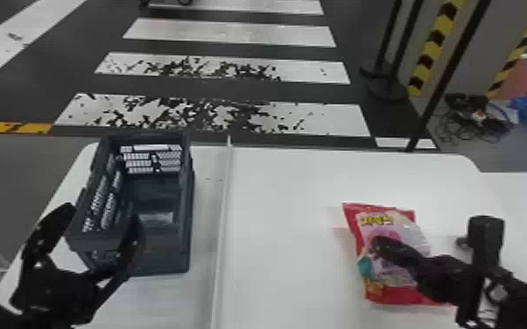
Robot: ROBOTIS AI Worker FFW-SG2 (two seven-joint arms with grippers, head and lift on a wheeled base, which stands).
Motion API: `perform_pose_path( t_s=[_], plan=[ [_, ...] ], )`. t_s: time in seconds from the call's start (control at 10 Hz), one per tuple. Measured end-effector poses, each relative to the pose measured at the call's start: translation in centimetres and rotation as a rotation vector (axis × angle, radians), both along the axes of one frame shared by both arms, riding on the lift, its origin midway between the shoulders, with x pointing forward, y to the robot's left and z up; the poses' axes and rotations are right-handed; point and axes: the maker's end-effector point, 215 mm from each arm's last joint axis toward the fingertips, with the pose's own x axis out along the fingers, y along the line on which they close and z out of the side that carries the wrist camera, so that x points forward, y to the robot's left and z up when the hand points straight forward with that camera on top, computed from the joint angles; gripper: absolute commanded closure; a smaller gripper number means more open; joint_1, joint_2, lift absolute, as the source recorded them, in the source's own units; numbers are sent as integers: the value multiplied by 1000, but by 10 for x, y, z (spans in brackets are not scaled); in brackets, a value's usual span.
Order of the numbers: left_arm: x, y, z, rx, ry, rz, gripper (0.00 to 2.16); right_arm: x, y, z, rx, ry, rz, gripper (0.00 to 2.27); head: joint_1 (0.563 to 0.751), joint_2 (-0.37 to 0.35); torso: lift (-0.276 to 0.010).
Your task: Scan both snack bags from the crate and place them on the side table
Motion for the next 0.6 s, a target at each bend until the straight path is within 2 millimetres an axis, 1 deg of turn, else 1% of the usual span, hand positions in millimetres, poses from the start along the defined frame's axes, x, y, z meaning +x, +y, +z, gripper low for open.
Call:
perform_pose_path(
  t_s=[0.1, 0.2, 0.3, 0.4, 0.5, 0.6],
  plan=[
    [0, 0, 0, 0, 1, 0, 83, 6, -5, 14, 28, -27, -20, 2240, 695, -33, -98],
    [0, 0, -1, 0, 1, 0, 83, 16, -18, 29, 41, -66, -54, 2240, 695, -49, -98],
    [0, 1, -2, -1, 3, 1, 83, 27, -35, 39, 36, -101, -99, 2240, 695, -59, -98],
    [1, 0, -2, -2, 3, 0, 83, 36, -47, 41, 30, -125, -128, 2240, 695, -81, -98],
    [1, -1, -2, -3, 3, -1, 83, 43, -53, 36, 25, -125, -140, 2240, 695, -92, -98],
    [1, -1, -2, -3, 3, -2, 83, 46, -55, 25, 18, -107, -144, 2240, 695, -97, -98]
  ],
)
